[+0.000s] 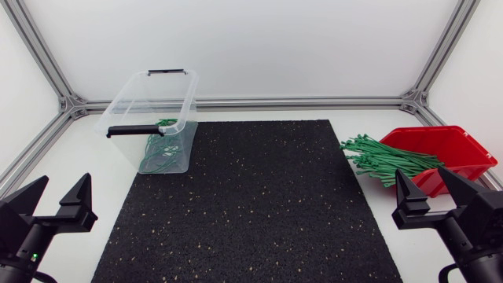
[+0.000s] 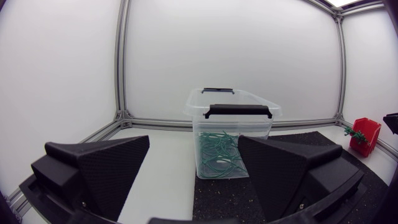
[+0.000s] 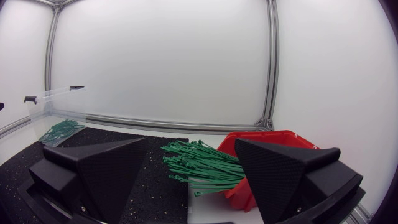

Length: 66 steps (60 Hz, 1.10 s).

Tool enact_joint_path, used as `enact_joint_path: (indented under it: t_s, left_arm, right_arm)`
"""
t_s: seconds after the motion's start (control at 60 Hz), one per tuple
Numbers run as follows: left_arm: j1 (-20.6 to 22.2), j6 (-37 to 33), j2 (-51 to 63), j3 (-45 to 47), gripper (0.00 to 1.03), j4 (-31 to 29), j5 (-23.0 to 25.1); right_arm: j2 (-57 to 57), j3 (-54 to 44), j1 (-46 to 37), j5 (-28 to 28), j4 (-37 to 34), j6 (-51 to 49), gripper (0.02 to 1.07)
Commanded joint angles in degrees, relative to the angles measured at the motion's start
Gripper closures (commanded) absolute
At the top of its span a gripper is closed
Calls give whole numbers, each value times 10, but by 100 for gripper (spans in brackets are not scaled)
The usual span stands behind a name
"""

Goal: Take a green cable tie from the red box, thread the tail through the head to close it, then place it in the transparent bin on the left.

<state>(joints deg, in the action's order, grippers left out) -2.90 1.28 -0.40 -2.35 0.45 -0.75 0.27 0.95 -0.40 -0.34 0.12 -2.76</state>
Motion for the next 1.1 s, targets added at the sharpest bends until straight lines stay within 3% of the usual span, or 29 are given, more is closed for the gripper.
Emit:
enact_joint_path:
  t_s: [0.0, 0.55, 1.083]
  left_arm:
    - [0, -6, -3, 24, 4, -4, -2]
    - [3, -6, -3, 24, 4, -3, -2]
    - [11, -5, -3, 24, 4, -4, -2]
  right_arm:
    - [-6, -10, 6, -4, -5, 9, 6]
    - [-7, -10, 6, -4, 10, 10, 6]
    - [27, 97, 3, 7, 1, 12, 6]
